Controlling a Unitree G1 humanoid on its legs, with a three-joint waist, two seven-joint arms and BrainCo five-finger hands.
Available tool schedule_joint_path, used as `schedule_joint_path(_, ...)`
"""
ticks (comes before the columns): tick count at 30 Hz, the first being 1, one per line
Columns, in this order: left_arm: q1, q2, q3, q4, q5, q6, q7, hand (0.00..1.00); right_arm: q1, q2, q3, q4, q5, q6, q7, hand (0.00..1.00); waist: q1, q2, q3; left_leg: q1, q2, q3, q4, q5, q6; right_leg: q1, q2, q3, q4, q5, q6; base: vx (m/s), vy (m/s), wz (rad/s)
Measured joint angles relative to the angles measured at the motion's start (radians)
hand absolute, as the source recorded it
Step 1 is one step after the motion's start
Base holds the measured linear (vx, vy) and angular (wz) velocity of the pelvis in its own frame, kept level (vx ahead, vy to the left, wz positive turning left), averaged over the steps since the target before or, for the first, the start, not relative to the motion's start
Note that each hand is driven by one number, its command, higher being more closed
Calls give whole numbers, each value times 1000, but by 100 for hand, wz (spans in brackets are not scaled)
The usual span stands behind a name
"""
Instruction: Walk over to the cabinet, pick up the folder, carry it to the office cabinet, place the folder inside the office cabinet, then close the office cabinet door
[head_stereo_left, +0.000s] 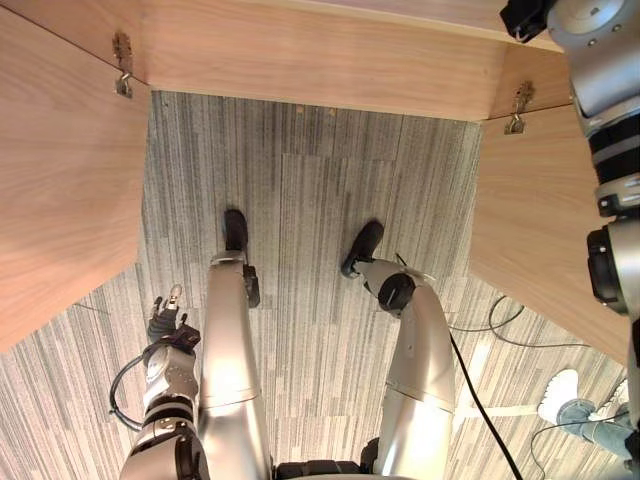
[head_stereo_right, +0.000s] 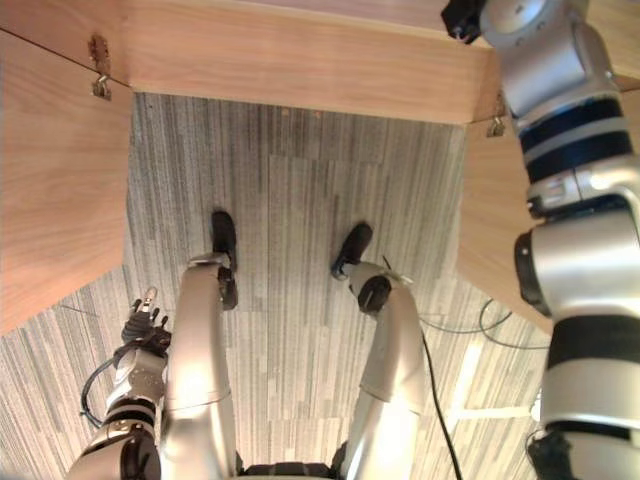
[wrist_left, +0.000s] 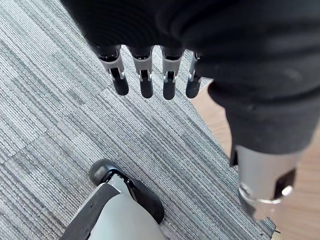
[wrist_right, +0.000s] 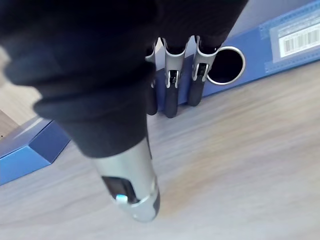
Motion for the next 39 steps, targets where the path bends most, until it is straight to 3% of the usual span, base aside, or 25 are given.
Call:
schedule_joint_path(3, 0, -3, -1, -12, 0, 0, -3, 0, -12, 1, 5, 2, -32, 16, -1, 0, 0, 0, 0, 0, 1, 5, -1, 0, 0, 0, -2, 0, 0, 0, 0, 0, 0, 0)
schedule_joint_path(7, 0, -6, -1, -29, 0, 0, -3, 0, -42, 30, 8, 2, -33, 70, -8, 0, -3, 4, 0, 0, 5, 9, -1, 1, 0, -3, -1, 1, 0, 0, 0, 34, 12, -3)
schedule_joint_path(13, -1, -15, 1, -39, -1, -2, 6, 0, -55, 126, 5, -41, -26, 106, -87, 0, -13, 13, 2, 2, 22, 15, 1, 11, 5, -6, 13, 4, -1, -1, -2, 38, 0, -7)
schedule_joint_path(16, -3, -20, 13, -43, -1, -8, 19, 0, -28, 232, 6, -228, -30, 111, -127, 0, -13, 25, 0, 2, 34, 26, 4, 9, 4, -18, 23, 14, 3, -3, -4, 23, -5, -10)
schedule_joint_path(21, -7, -28, 21, -64, 0, -11, 48, 0, 76, 312, -2, -488, -99, 120, -175, 0, -5, 28, -2, 13, 43, 33, 30, -6, 2, -18, 30, 32, 27, -11, -9, 8, 6, -5)
schedule_joint_path(26, -8, -33, 19, -75, 10, -16, 61, 0, 165, 309, -112, -655, -200, 130, -242, 0, 0, 33, -5, 31, 50, 47, 36, -18, 10, -10, 35, 45, 28, -11, -9, -14, 7, -6)
schedule_joint_path(30, -6, -42, 7, -70, 41, -19, 64, 0, 287, 262, -122, -767, -270, 126, -276, 0, 1, 47, -25, 70, 56, 53, 17, -19, 10, 25, 45, 47, 8, -11, -9, -3, -7, -5)
schedule_joint_path(39, -1, -66, -36, -44, 75, -30, 65, 0, 632, 208, -94, -905, -390, 52, -275, 0, -3, 57, -53, 194, 61, 73, -41, -18, 6, 142, 51, 40, -46, -11, -8, 25, 21, -1)
